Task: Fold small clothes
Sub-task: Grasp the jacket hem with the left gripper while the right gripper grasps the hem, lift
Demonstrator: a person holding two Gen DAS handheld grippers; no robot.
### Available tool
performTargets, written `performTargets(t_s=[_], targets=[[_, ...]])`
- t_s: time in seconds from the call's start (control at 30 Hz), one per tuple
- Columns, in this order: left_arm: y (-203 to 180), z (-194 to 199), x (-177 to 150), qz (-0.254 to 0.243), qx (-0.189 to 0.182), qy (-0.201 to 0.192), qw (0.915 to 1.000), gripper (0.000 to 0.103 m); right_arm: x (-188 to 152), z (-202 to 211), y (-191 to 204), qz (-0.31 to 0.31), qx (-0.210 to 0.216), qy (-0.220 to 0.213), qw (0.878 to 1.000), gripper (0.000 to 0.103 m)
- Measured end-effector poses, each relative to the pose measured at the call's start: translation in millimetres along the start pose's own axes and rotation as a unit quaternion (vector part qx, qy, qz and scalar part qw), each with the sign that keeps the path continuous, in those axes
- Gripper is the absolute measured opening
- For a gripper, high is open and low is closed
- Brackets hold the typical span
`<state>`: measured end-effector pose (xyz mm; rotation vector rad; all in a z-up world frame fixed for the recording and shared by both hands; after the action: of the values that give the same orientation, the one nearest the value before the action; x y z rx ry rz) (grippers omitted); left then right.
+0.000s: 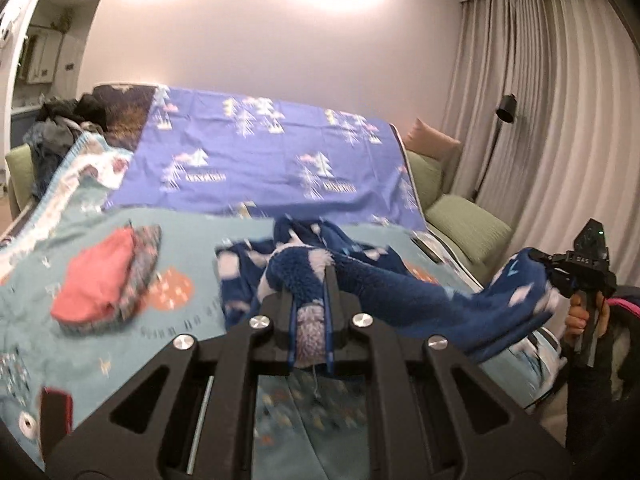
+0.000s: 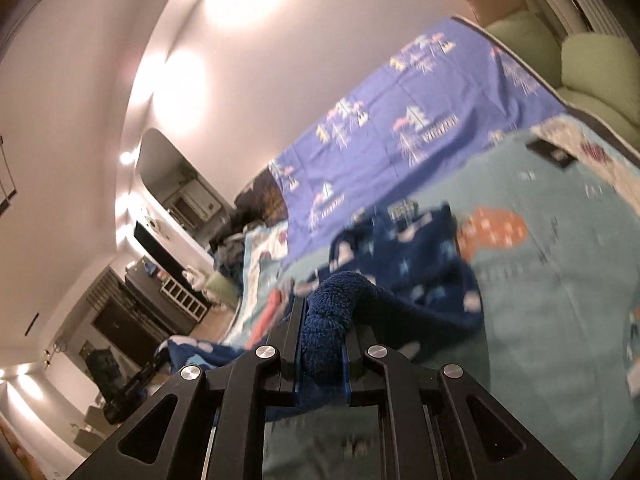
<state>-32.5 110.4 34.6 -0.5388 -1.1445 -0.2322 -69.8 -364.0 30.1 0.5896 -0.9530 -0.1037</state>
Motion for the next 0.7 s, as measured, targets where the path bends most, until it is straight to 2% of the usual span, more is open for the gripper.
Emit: performTargets(t_s=[0.2,0.4,0.53,0.7], targets=[[26,-48,47,-0.016,0.033,-0.018,0.9992,0.012,56,-44,7,0.005,-0.001,-0.032,0.999,0.013],[50,-99,73,-0.035,0.062,-0.022,0.9972,0.012,101,-99,4,0.021,-0.022,-0.050,0.998,0.013],[69,-135,80,-0.036,0.077,-0.011,0.9963,0.012,119,-141,-6,0.022,-0.037,-0.043,0.998,0.013],[98,-186,75,-0.019,0.088,0.014,0.9958,0.012,129,-204,-25,0.019,-0.060,-0.013,0.998,0.013]])
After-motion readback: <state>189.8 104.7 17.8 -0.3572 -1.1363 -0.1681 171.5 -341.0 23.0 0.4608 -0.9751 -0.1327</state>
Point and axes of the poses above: each gripper's, at about its wrist camera, not at the fingertips, and z roughly against the way its jaws point, y to its left, x to its top, the point moved 6 cm from there along -z, roughly the way its jaws point, and after that the axes turned 10 degrees about -x, right-handed, at the moved point
